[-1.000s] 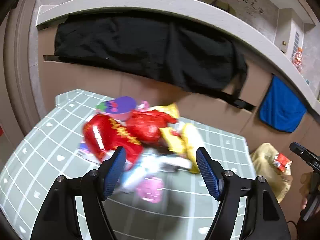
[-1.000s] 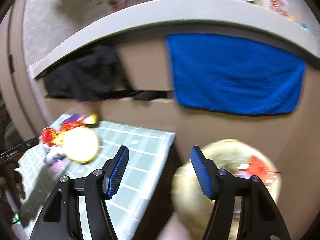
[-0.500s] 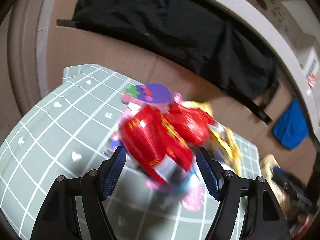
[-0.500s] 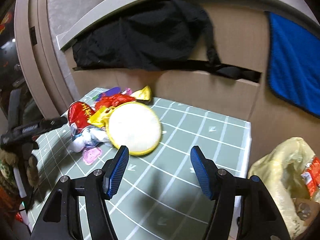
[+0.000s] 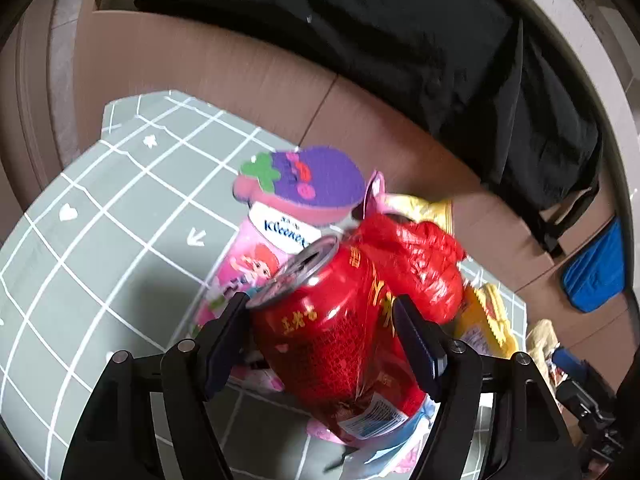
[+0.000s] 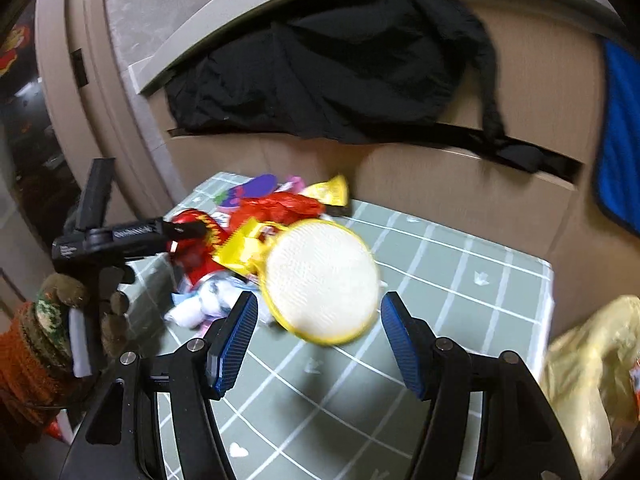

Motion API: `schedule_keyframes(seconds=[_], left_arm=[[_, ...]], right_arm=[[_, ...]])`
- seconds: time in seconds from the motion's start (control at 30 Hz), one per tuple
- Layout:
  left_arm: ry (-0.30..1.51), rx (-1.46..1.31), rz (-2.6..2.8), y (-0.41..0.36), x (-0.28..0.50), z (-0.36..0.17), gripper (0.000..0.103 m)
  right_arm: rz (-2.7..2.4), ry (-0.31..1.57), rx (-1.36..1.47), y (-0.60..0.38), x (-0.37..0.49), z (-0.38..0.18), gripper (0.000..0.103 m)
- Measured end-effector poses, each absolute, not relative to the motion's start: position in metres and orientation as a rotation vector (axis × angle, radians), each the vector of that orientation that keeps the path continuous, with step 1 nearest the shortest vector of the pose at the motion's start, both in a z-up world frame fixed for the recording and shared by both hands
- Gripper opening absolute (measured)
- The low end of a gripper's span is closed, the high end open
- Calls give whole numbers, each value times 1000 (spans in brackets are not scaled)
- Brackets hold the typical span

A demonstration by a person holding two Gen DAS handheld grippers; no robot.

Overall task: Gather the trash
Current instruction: 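Grasp the red drink can with the left gripper while the right gripper grasps the sponge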

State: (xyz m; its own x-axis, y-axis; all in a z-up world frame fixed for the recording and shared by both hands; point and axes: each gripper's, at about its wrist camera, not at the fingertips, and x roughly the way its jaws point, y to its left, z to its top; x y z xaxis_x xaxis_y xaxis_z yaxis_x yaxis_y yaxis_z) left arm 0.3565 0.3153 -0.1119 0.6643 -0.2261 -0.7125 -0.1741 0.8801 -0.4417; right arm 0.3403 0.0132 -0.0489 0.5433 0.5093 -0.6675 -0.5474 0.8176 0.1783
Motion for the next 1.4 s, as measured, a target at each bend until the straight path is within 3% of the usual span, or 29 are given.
schedule_keyframes(seconds=[0.17,0.63,0.67,0.73,0.93,1.1,1.4], left_arm=[[871,-575,-21,312,343,-108,59],[735,-526,44,301,244,-54,56],[720,-508,50,296,241,-48,56],[703,-477,50,289,239,-41,56],[673,-396,25,264,232,-26,56],[709,-387,9,250,234,-37,56],[766,-387,-6,223,235,-59,56]], right_arm=[[697,782,-176,43,346,-54,62],[616,790,-431,48,345,-112,61],[609,793,-444,47,346,-114,58],[592,788,-446,42,349,-112,33],[663,768,-114,-4,360,-57,19],[634,811,129,-48,374,-48,18],[644,902,125,-48,374,-82,20]])
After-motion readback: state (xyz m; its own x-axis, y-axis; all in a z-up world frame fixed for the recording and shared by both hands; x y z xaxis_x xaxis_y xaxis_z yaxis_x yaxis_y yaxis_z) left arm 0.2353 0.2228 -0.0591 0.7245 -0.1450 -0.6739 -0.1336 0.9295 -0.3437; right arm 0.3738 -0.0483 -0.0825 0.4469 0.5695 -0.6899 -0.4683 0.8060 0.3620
